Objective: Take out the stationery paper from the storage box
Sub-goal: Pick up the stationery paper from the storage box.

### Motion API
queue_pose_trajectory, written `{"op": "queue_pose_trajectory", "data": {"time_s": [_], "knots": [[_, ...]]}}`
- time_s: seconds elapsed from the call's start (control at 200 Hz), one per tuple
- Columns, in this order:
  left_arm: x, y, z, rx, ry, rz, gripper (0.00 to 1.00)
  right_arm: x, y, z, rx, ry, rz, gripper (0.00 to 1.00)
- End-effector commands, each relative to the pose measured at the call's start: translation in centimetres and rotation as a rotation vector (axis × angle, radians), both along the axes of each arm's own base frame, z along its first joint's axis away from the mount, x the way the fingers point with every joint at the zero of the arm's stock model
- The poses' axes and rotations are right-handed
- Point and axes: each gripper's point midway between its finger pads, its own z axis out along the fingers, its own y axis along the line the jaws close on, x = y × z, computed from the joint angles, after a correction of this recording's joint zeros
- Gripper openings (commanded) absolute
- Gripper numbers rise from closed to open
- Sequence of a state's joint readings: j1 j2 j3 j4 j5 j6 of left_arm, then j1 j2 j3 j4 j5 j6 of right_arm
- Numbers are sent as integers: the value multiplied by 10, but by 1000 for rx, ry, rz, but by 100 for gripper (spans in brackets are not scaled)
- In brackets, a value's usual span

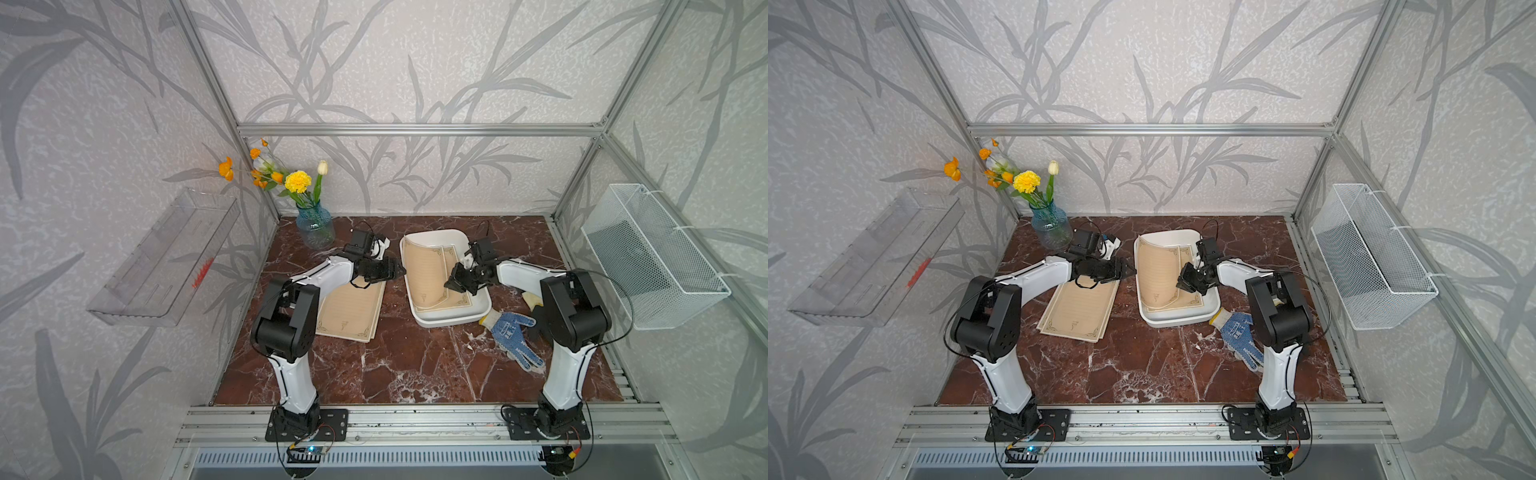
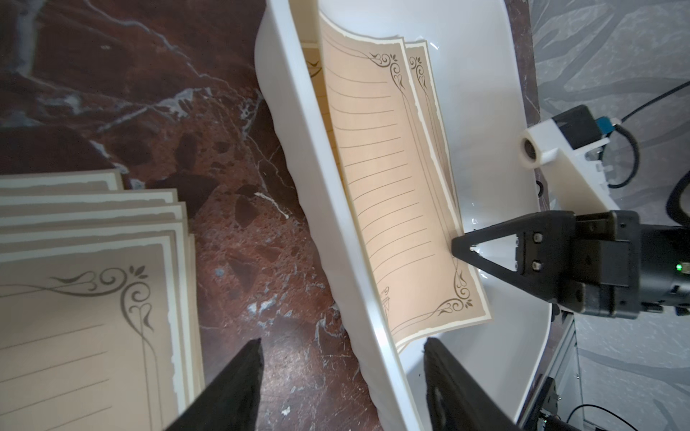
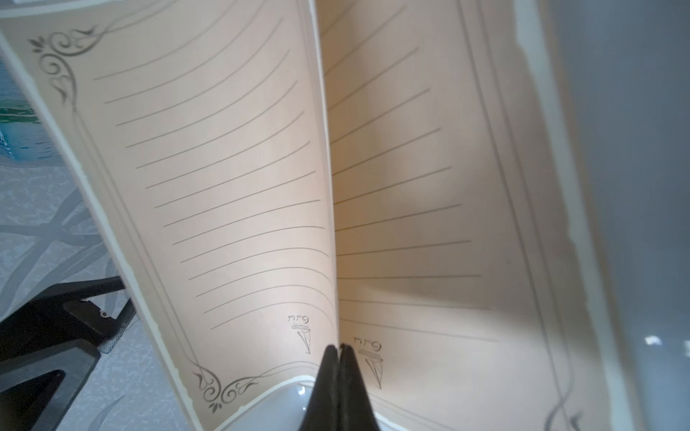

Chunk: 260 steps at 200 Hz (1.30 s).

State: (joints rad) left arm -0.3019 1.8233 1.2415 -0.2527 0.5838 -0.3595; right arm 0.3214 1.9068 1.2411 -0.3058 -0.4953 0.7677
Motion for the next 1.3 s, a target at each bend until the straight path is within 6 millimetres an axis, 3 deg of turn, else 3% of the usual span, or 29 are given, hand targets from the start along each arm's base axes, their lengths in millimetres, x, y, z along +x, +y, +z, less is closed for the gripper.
{"op": "queue_pose_trajectory", "data": {"time_s": [0.0, 0.15, 0.17, 0.32, 0.475, 0.595, 0.73, 0.93, 1.12, 1.295], "knots": [[8, 9, 53, 21, -189, 10, 69, 3, -3, 63, -78, -157, 68, 0], [9, 27, 102, 19, -397, 58, 69, -9, -3, 117, -317, -341, 245, 0], [9, 29, 110, 15, -429, 65, 70, -13, -4, 134, -349, -393, 266, 0], [2, 40, 152, -21, -577, 86, 70, -25, -5, 195, -635, -641, 409, 0], [-6, 33, 177, -109, -662, 60, 70, -37, -10, 262, -890, -905, 474, 0], [-13, 24, 201, -216, -745, 36, 70, -48, -16, 305, -950, -1044, 476, 0], [-29, 10, 233, -345, -857, -45, 70, -70, -19, 349, -865, -1206, 444, 0], [-69, -8, 295, -614, -1025, -201, 70, -116, -10, 406, -575, -1449, 400, 0], [-99, -6, 339, -752, -1150, -247, 70, -146, -17, 443, -213, -1516, 317, 0], [-134, -6, 370, -819, -1237, -329, 66, -161, -19, 461, 98, -1470, 323, 0]]}}
